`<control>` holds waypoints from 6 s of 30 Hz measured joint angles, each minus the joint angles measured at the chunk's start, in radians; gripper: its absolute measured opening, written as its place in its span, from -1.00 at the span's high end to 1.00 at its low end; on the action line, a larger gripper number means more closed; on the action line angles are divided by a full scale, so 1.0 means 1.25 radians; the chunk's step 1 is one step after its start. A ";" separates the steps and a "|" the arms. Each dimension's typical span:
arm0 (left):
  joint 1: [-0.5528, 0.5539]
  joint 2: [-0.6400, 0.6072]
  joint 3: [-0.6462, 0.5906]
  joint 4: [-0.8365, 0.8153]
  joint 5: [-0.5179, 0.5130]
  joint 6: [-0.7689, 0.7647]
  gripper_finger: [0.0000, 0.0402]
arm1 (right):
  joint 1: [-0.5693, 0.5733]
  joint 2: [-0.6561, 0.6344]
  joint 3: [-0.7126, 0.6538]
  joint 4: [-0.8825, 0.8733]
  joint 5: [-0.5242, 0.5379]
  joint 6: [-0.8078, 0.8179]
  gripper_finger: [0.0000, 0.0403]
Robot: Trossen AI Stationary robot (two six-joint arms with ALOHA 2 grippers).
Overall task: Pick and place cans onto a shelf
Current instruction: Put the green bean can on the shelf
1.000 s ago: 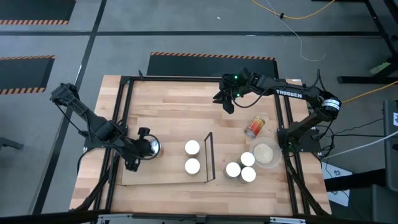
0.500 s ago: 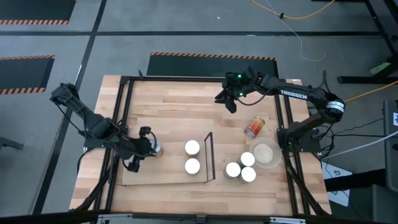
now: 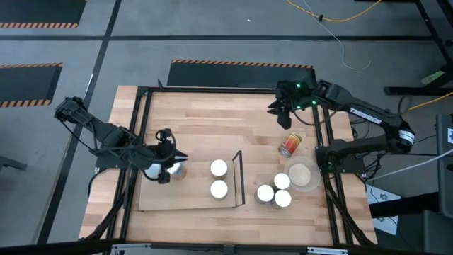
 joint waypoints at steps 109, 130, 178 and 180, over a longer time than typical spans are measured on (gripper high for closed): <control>0.119 0.007 0.000 0.018 0.031 0.028 0.78 | -0.361 0.252 -0.227 -0.357 -0.151 0.042 0.46; 0.119 0.007 0.000 0.017 0.031 0.029 0.78 | -0.361 0.252 -0.277 -0.325 -0.196 0.041 0.46; 0.119 0.007 0.000 0.019 0.030 0.022 0.78 | -0.360 -0.111 -0.506 -0.223 -0.313 0.272 0.46; 0.119 0.007 0.000 0.019 0.030 0.021 0.78 | -0.360 -0.111 -0.511 -0.220 -0.330 0.273 0.46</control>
